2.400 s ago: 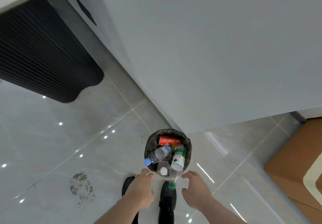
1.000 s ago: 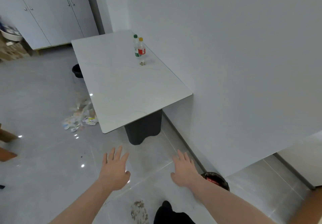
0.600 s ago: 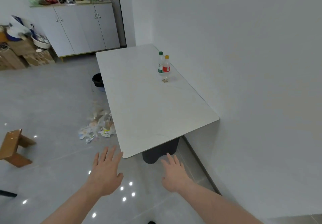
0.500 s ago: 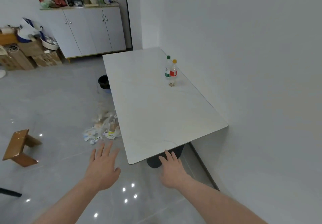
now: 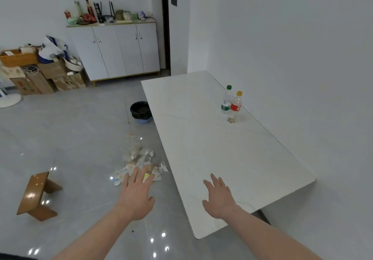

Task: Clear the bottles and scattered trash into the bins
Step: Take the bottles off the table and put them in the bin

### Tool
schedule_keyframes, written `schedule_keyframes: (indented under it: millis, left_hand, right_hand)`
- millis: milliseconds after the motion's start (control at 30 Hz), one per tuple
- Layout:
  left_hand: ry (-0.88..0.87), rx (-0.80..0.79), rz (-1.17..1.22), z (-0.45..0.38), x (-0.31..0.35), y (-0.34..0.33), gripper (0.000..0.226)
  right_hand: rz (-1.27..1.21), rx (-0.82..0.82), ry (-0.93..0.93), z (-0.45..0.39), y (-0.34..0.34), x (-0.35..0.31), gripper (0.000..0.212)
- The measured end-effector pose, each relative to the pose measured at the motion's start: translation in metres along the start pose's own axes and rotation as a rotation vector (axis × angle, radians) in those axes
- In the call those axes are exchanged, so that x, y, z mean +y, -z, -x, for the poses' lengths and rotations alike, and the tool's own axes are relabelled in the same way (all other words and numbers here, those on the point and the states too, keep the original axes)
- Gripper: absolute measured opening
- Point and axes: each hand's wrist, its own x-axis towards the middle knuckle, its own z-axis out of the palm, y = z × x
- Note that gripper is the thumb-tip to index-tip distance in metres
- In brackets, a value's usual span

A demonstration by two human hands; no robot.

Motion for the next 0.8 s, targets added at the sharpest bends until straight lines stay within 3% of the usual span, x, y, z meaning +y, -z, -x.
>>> schedule_keyframes:
  millis: [267, 533, 800]
  left_hand:
    - [-0.117, -0.101, -0.055, -0.074, -0.111, 0.017, 0.075]
    - [-0.23, -0.051, -0.041, -0.159, -0.125, 0.036, 0.071]
    - [-0.174, -0.011, -0.036, -0.239, -0.149, 0.074, 0.077]
  right_hand:
    - [-0.095, 0.011, -0.178, -0.043, -0.004, -0.084, 0.075]
    - [-0.125, 0.052, -0.252, -0.096, 0.02, -0.097, 0.074]
    - [-0.146, 0.065, -0.244, -0.182, 0.054, -0.105, 0.074]
